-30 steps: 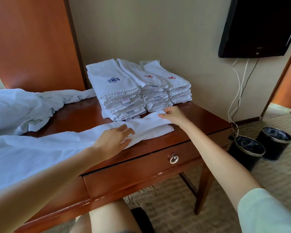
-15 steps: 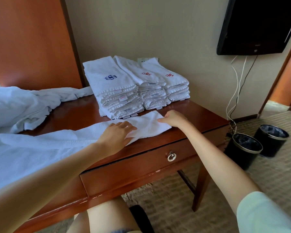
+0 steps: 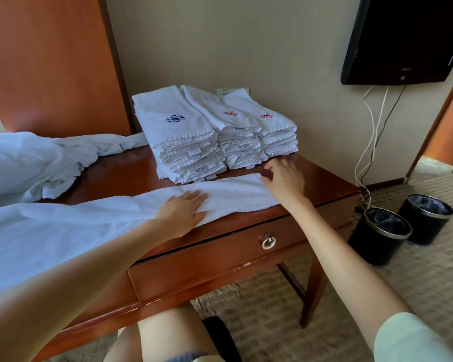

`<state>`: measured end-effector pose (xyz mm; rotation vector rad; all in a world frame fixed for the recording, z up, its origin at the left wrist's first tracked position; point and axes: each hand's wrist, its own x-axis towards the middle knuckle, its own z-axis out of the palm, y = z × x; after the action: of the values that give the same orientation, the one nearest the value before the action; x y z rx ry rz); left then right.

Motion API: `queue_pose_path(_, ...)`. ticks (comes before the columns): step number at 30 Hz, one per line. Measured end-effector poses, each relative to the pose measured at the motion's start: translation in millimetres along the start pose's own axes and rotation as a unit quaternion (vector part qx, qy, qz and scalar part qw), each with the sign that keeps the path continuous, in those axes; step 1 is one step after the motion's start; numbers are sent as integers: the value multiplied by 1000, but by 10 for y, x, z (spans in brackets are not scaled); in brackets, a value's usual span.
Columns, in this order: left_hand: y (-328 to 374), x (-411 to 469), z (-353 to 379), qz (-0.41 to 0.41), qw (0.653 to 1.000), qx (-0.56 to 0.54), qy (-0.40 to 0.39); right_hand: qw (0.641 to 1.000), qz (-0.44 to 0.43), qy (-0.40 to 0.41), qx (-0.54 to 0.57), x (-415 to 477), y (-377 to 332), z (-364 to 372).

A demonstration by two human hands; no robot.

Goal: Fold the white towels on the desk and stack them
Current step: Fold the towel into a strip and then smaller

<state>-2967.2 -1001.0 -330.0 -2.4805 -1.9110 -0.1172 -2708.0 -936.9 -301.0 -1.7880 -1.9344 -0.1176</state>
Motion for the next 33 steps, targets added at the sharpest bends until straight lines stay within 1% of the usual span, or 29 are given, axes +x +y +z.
queue_pose_path(1, 5, -3, 2, -2, 1000, -2, 0, 999, -48, 4, 24, -8, -103, 10)
queue_pose_path(2, 6, -12, 0, -2, 1000, -5, 2, 993, -92, -26, 64, -28, -213, 34)
queue_pose_path(4, -23, -42, -21, 2, 1000, -16, 16, 969, -148, -159, 120, -114, -388, 161)
queue_pose_path(5, -73, -67, -40, 1, 999, -19, 27, 955, -162, -224, 109, -172, -425, 245)
queue_pose_path(6, -166, -106, -70, -7, 999, -19, 43, 947, -173, -261, 77, -215, -427, 311)
queue_pose_path(8, -484, -259, -143, -57, 996, -17, 71, 944, -176, -275, 46, -230, -368, 369)
queue_pose_path(10, -946, -522, -219, -138, 987, -20, 83, 943, -153, -294, 40, -165, -337, 312)
queue_pose_path(12, -1479, -942, -300, -210, 973, -1, 92, 937, -134, -321, -11, -68, -473, 220)
queue_pose_path(13, -1722, -1152, -338, -234, 967, 11, 103, 939, -131, -316, -43, -37, -595, 171)
queue_pose_path(14, -1931, -1347, -376, -254, 960, 23, 112, 945, -139, -290, -59, -37, -758, 133)
queue_pose_path(15, -2101, -1510, -416, -274, 954, 41, 116, 954, -157, -251, -44, -69, -960, 111)
queue_pose_path(16, -2235, -1628, -451, -287, 949, 65, 115, 960, -183, -214, 2, -130, -1192, 101)
queue_pose_path(17, -2336, -1709, -476, -291, 946, 87, 113, 955, -217, -193, 58, -219, -1459, 100)
queue_pose_path(19, -2450, -1792, -496, -277, 949, 105, 107, 927, -288, -206, 119, -433, -2042, 151)
queue_pose_path(21, -2506, -1814, -488, -265, 954, 90, 111, 905, -343, -220, 118, -616, -2613, 315)
queue_pose_path(22, -2535, -1818, -479, -263, 954, 82, 119, 903, -356, -214, 112, -673, -2867, 414)
queue_pose_path(25, -2677, -1859, -421, -288, 944, 69, 145, 910, -346, -204, 101, -735, -3454, 681)
queue_pose_path(28, -2841, -1968, -304, -360, 915, 18, 179, 922, -303, -225, 85, -715, -3827, 882)
queue_pose_path(30, -2916, -2006, -222, -387, 899, -27, 203, 929, -271, -227, 111, -679, -4018, 981)
queue_pose_path(33, -2970, -1993, -157, -399, 885, -55, 233, 928, -227, -245, 165, -642, -4222, 1086)
